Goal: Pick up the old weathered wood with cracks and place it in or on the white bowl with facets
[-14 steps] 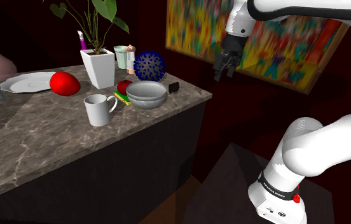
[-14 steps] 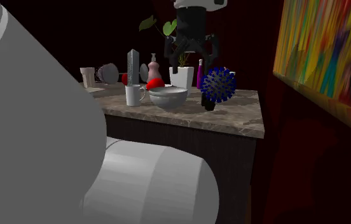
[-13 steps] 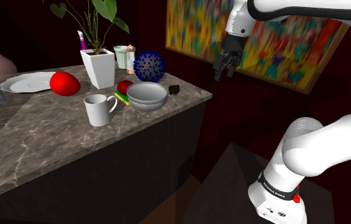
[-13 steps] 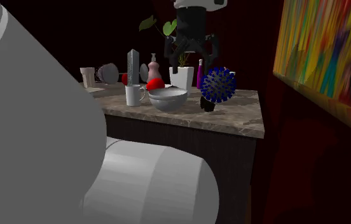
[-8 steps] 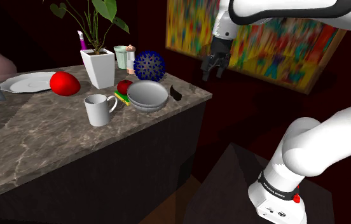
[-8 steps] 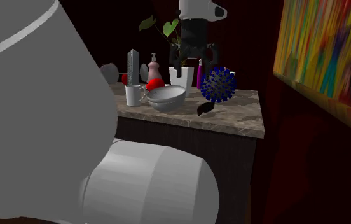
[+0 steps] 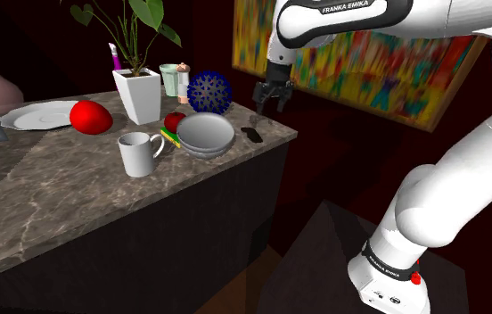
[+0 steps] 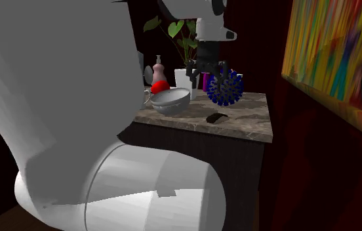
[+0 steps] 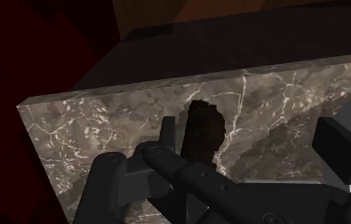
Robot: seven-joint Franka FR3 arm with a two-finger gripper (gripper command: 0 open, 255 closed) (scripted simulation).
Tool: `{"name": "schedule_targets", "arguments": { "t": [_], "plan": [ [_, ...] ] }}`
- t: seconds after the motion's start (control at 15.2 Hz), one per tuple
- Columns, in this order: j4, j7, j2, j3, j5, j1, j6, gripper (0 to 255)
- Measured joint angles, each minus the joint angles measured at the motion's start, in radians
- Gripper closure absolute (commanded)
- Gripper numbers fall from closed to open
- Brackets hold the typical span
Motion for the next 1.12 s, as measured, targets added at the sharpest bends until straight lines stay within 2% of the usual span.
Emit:
{"name": "schedule_targets", "arguments": {
  "t": [0.66, 1.12],
  "plan": [
    [0.307, 0.037, 0.384, -0.016, 0.059, -0.009, 0.061, 0],
    [0.277, 0.038, 0.427, -0.014, 0.067, -0.009, 0.133, 0]
  ]
}}
